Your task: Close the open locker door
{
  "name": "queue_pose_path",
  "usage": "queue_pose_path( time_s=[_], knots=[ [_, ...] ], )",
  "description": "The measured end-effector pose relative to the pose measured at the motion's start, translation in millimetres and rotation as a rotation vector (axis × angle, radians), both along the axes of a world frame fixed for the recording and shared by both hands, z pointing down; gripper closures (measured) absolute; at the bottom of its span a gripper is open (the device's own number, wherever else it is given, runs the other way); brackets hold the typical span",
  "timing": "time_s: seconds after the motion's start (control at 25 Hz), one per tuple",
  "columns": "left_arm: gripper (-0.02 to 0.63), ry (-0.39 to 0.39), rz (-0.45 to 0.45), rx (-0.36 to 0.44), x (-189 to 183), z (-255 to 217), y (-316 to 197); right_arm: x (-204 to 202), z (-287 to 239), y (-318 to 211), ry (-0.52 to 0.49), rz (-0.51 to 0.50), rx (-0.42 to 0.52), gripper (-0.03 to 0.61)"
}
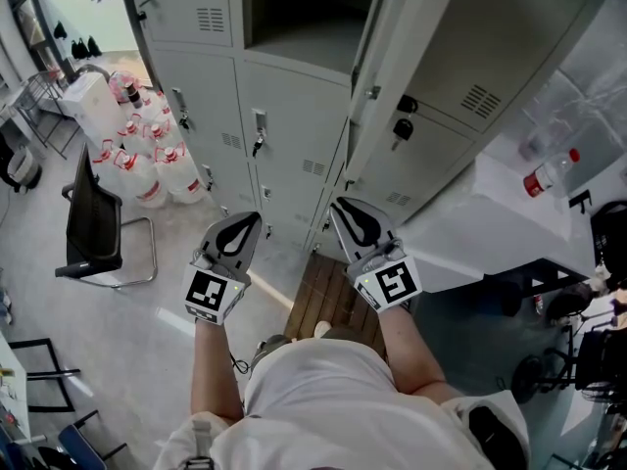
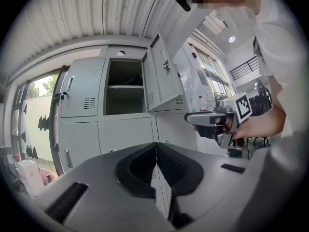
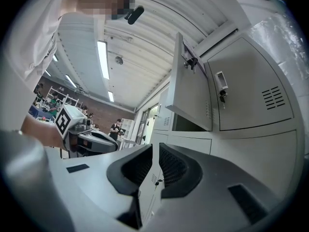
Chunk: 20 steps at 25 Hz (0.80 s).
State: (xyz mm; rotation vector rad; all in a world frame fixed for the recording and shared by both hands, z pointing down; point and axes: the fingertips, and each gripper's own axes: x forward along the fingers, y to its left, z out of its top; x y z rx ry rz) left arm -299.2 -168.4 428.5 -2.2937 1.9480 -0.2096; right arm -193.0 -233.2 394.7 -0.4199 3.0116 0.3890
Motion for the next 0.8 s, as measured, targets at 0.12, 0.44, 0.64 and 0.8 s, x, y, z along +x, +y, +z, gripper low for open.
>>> queue_pose_path(
  time_s=[0.12,0.44,0.64,0.8],
  knots=[
    [0.611,0.000,-0.001,-0.002,-0.2,-0.2,-0.9,-0.2,0.3,-1.1,-0.002,-0.003,-0.005,0.535],
    [0.611,-0.006,0.003,-0.012,2.9,0.9,-4.7,-0.8,1.9,-5.1,-0.006,-0.012,-0.012,0.537],
    [0.611,-0.005,-0.010,-0.020,2.9,1.7,-6.0,1.2,3.0,-7.2,-0.009,-0.018,-0.021,0.537],
    [0.611,-0.004,-0.014,-0.031,7.2,2.9,-7.7,4.9,3.4,-8.9,-0.012,-0.022,-0.028,0.537]
  ],
)
